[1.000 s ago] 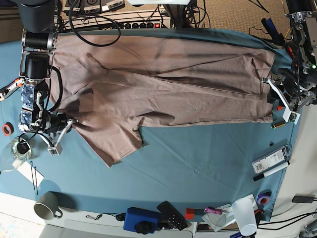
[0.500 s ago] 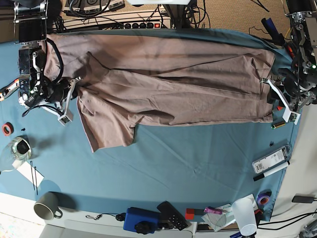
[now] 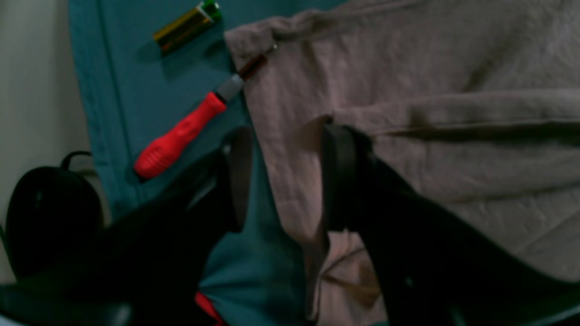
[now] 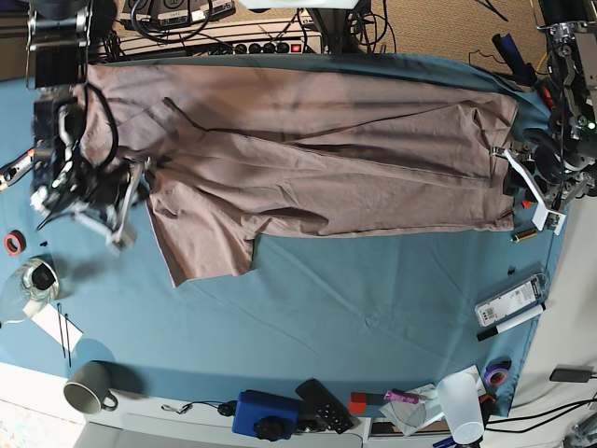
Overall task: Fold the T-shirt properly
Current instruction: 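Move the left gripper to the shirt's hem edge and grasp it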
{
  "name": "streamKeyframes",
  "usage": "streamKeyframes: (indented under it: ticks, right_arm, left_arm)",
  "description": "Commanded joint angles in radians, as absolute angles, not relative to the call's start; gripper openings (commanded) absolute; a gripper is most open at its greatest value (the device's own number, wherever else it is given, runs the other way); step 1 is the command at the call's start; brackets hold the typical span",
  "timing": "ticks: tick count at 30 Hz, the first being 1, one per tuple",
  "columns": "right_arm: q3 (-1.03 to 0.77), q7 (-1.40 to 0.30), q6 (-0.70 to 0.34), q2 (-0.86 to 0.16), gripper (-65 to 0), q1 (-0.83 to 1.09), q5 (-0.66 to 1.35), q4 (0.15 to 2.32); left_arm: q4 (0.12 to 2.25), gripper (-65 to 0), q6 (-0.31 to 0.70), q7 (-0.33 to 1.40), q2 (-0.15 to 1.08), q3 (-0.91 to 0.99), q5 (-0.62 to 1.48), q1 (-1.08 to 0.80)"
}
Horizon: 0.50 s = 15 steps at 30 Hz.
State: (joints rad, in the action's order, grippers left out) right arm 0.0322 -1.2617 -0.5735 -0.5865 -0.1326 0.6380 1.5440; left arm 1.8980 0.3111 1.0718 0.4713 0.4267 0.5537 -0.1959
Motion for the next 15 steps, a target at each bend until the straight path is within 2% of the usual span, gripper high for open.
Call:
streamKeyframes:
  ticks: [1,7,15]
  right_arm:
    - [0.000,-1.238,-0.569,-0.612,-55.9,-0.179,0.640,1.558]
    - [-0.067,-1.117,-0.569,-0.609,-55.9,-0.289,0.575,1.514]
    - [-0.066,-1.014,-0.579,-0.484,-55.9,-0.467,0.562,1.161]
  left_arm:
    - [1.911,-39.0,0.311,1.055,0.490,0.435,0.561,-0.186]
    - [1.911,-39.0,0.311,1.054,0.490,0.435,0.561,-0.186]
    - [1.911,-39.0,0.311,1.055,0.490,0.435,0.561,-0.186]
